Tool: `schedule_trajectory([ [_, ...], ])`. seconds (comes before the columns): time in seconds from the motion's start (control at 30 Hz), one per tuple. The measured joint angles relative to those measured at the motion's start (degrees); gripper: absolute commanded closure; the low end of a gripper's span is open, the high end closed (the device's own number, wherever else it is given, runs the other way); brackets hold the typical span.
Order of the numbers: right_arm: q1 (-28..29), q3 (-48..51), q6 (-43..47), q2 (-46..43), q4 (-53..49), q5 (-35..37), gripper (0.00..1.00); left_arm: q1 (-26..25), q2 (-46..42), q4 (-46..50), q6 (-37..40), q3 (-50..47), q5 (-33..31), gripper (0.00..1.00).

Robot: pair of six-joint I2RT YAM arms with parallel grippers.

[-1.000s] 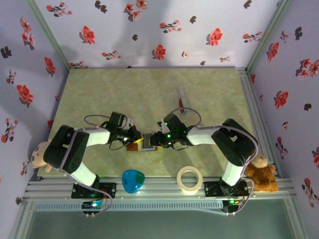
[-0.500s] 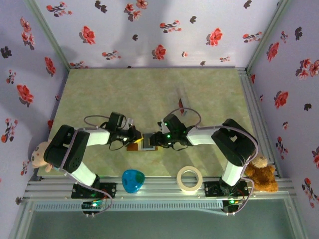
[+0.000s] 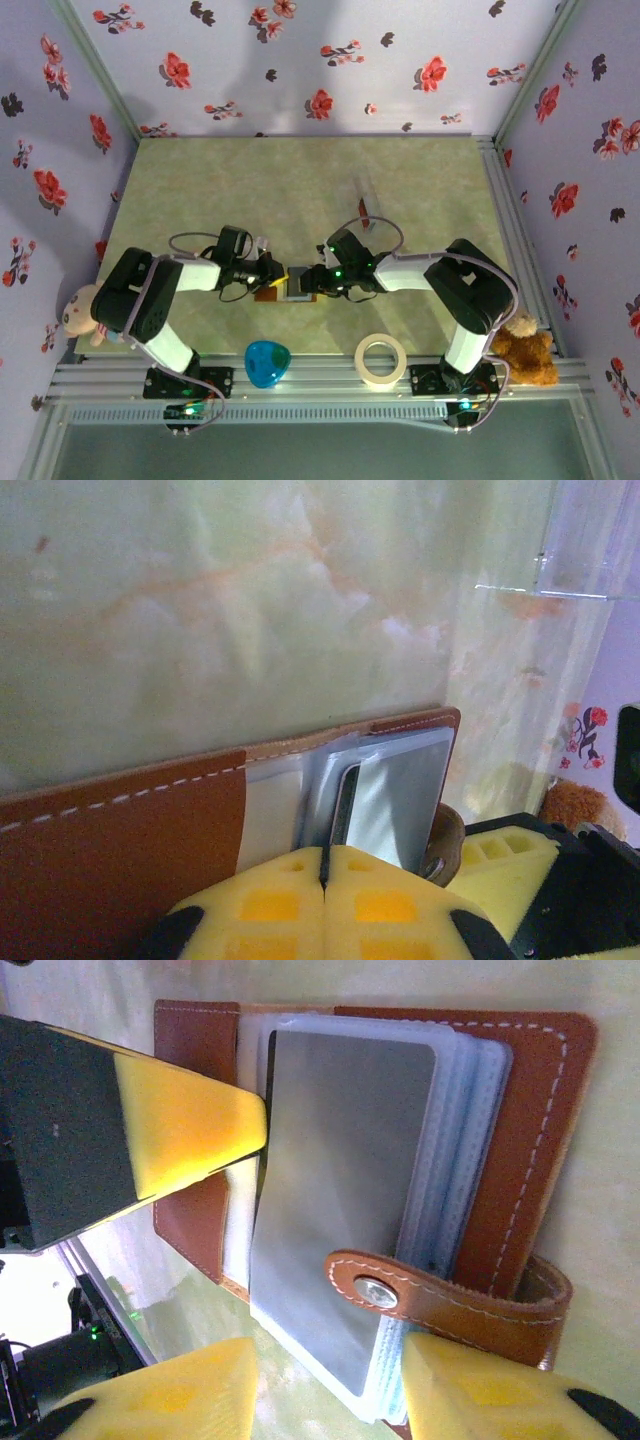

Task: Put the credit cards into the card holder

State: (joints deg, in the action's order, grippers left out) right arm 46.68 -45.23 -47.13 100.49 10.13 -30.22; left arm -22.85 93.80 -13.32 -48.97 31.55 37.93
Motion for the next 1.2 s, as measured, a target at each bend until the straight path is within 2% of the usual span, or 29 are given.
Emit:
schedule_trajectory([
  [0.3,0.1,0.0,-0.9,0.0,-0.2,0.1,0.77,0.0,0.0,-1.4,-0.1,-0.6,0.0,1.00],
  [0.43,0.1,0.0,-0.9,0.0,-0.2,0.1,0.79,0.0,0.0,-1.6,-0.1,-0.7,0.1,1.00],
  [0.67,0.3,0.0,-0.1,0.0,0.1,0.1,0.80,0.0,-1.4,0.4,-0.1,-0.6,-0.8,0.90],
  [0.87,0.6,0.0,0.7,0.4,2.8,-0.2,0.80,0.0,-2.8,4.3,-0.1,0.2,-2.4,0.90],
  [1.03,1.0,-0.1,0.7,1.4,4.0,-0.4,0.85,0.0,-2.8,4.4,-0.2,0.3,-2.4,0.87],
  [1.2,1.0,-0.1,0.7,1.5,4.8,-0.4,0.90,0.0,-3.4,6.5,0.0,1.5,-2.4,0.65],
])
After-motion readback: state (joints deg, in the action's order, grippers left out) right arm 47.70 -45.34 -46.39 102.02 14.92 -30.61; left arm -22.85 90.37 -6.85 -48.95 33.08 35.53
